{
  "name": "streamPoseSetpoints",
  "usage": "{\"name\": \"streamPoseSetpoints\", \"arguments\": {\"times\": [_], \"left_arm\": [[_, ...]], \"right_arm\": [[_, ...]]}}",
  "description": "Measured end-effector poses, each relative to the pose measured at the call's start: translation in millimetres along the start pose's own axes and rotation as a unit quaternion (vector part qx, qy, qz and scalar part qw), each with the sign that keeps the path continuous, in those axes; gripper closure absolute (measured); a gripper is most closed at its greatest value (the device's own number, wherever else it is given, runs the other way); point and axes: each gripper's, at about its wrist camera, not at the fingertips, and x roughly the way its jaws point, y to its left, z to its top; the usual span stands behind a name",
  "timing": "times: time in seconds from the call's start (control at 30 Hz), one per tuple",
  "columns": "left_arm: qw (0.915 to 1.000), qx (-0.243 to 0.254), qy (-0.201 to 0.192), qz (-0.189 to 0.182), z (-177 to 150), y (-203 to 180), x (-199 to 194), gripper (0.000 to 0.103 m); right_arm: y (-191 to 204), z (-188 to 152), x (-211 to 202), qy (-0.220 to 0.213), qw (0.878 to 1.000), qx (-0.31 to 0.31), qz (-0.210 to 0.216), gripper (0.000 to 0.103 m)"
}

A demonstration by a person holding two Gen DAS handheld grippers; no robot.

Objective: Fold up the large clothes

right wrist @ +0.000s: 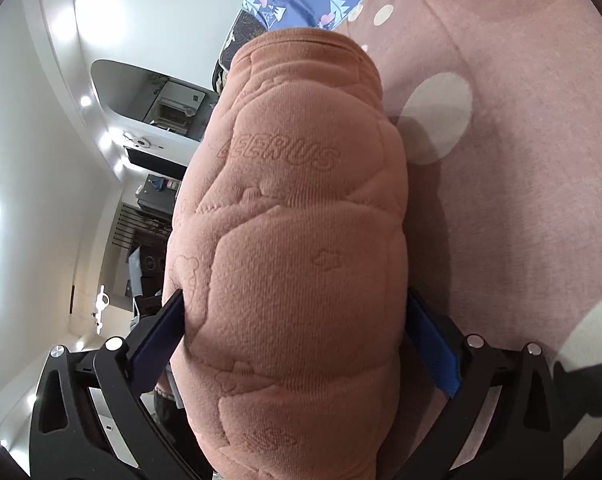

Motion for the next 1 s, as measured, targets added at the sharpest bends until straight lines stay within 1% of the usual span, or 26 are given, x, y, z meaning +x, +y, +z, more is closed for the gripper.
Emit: {"name": "streamPoseSetpoints", "arguments": {"times": [0.07, 0.13, 0.27, 0.43, 0.5, 0.57, 0.7, 0.8, 1.0], "left_arm": [[0.9995, -0.017, 0.004, -0.026, -2.5, 9.8, 4.2, 0.002], [0.9991, -0.02, 0.0, -0.038, -4.5, 12.9, 6.7, 0.002], [0.9987, -0.026, 0.001, -0.045, -5.7, 8.7, 13.3, 0.002], [0.9986, -0.025, -0.006, -0.046, -6.8, -4.0, 22.8, 0.002], [0.9986, -0.025, -0.01, -0.046, -8.0, -8.8, 23.1, 0.005], [0.9985, -0.023, -0.014, -0.047, -11.0, -11.2, 22.6, 0.007], [0.9984, -0.021, -0.022, -0.048, -17.5, -19.5, 16.3, 0.011], [0.9981, -0.02, -0.024, -0.053, -26.1, -22.1, 5.9, 0.013], [0.9974, -0.014, -0.027, -0.065, -39.4, -34.9, -12.5, 0.013]], "right_arm": [[-0.3, 1.7, 1.7, 0.003, 1.0, 0.001, 0.003, 0.001], [-0.5, 2.2, 4.3, 0.007, 1.0, 0.003, 0.007, 0.001], [1.6, 0.7, 7.3, 0.009, 1.0, 0.006, 0.009, 0.001], [8.5, -1.6, 8.4, -0.003, 1.0, -0.008, 0.002, 0.002], [8.5, -4.9, 5.0, -0.01, 1.0, -0.009, 0.003, 0.005], [9.4, -8.6, 1.5, -0.016, 1.0, -0.013, 0.002, 0.008], [18.4, -17.4, -3.4, -0.027, 0.999, -0.022, 0.001, 0.014], [22.9, -22.0, -7.5, -0.032, 0.999, -0.028, 0.003, 0.015], [35.4, -30.2, -21.4, -0.041, 0.999, -0.032, 0.016, 0.016]]}}
